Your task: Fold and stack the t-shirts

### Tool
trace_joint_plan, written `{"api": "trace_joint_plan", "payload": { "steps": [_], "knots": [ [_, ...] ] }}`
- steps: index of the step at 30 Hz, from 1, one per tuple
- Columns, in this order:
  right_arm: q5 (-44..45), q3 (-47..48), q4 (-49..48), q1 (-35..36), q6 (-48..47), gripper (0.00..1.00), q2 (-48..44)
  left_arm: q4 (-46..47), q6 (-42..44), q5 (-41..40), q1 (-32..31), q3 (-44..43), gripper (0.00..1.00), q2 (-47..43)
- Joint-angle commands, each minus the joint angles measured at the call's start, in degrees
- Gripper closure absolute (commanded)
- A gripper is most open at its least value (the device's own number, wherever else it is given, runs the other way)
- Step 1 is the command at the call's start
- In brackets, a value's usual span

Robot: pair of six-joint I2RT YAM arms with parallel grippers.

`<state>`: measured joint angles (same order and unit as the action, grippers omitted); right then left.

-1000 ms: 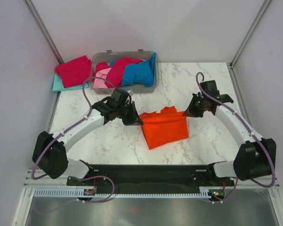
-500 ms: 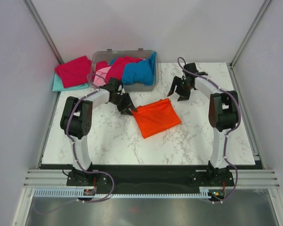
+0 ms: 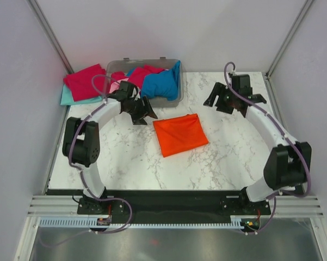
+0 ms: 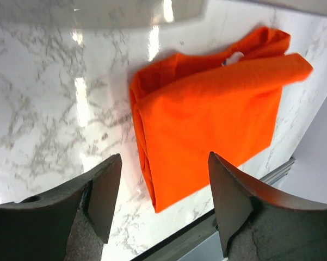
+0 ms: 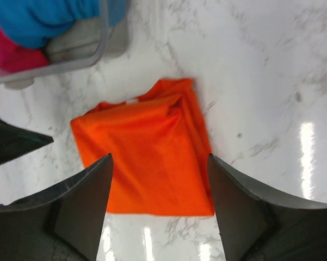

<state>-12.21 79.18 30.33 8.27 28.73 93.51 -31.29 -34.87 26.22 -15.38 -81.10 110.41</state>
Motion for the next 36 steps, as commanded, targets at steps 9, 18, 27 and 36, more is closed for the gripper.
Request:
{"api": "trace_joint_plan", "payload": {
  "steps": [9,18,27,36],
  "knots": [
    [-10.6,-24.7,-29.9,12.1,10.0,0.36,-2.3,4.2,0.9,-8.3,-4.0,16.0,0.28,-18.9],
    [-0.3,-29.6,-19.8,14.3,7.3,0.34,-0.6,19.8,-2.7,-8.4,-4.0,32.5,0.26,-24.4],
    [1.5,-23.5,-12.0,14.3,-0.9,0.22,-3.8,43.7,-4.1,-5.7,-4.1,36.8,0.25,-19.4],
    [2.0,-28.3,-16.8,14.4,-1.6,0.22,-1.6,47.4,-4.7,-4.9,-4.5,29.6,0.25,-6.5]
  ]
}}
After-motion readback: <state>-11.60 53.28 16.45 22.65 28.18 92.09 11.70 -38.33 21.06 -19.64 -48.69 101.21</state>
